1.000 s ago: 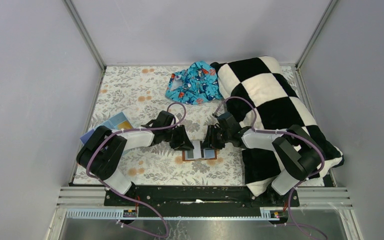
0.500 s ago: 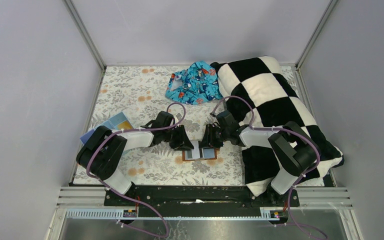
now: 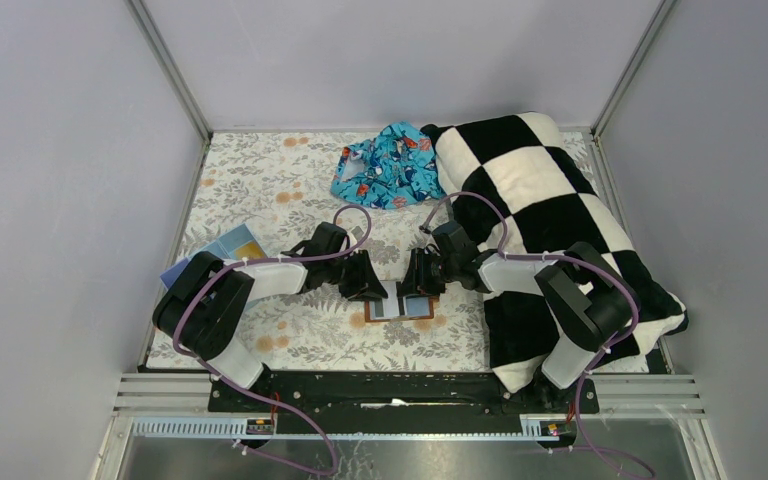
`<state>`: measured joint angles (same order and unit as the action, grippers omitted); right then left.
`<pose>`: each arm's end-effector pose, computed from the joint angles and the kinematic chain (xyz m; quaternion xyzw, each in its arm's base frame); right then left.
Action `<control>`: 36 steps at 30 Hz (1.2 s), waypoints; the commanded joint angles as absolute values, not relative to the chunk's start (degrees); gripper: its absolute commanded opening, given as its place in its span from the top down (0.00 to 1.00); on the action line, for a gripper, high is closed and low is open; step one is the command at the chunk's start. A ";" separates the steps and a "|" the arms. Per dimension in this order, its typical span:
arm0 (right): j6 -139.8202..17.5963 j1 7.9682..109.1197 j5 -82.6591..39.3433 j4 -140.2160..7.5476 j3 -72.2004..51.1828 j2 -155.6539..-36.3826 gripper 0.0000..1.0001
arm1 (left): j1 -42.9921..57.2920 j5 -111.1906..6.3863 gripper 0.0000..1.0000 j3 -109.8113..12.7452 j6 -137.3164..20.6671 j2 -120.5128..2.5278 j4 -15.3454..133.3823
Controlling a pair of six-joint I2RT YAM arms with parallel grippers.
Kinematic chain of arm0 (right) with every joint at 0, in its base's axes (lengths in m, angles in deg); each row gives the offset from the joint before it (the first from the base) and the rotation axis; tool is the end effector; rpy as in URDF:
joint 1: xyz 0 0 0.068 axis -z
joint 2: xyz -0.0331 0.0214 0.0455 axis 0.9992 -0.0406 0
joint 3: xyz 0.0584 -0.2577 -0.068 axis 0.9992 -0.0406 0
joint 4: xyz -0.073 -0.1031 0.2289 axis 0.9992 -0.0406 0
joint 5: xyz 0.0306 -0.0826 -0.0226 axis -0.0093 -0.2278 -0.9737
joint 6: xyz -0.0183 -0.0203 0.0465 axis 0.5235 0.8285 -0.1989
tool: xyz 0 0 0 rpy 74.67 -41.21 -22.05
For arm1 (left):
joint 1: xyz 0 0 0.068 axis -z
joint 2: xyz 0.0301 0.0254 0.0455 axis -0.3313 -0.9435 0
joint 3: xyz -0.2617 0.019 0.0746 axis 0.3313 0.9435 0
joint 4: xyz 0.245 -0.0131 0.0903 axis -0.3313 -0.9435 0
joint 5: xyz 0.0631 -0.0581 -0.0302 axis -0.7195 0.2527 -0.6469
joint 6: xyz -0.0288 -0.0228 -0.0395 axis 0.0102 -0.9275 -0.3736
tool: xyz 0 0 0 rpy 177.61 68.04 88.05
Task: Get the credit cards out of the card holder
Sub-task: Remove the credit card from the card holder.
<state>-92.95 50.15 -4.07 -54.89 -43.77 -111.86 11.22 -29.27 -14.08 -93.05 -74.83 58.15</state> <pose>0.2444 0.2068 0.1375 -0.0770 0.8981 0.3947 0.1780 0.2346 -0.1601 0.1335 -0.0381 0.9144 -0.3940 0.0845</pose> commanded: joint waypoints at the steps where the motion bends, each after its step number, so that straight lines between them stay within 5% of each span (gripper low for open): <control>1: -92.22 50.16 -4.21 -58.51 -43.65 -111.48 0.61 | 10.88 -32.89 0.66 -12.76 -90.17 -76.59 55.73; 36: -96.22 50.21 -2.76 -52.81 -43.94 -114.31 0.61 | 10.88 -33.14 0.66 -12.77 -90.07 -75.44 54.72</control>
<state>-96.62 50.20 -2.21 -52.20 -44.21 -113.35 11.22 -29.24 -14.08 -92.68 -74.83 58.11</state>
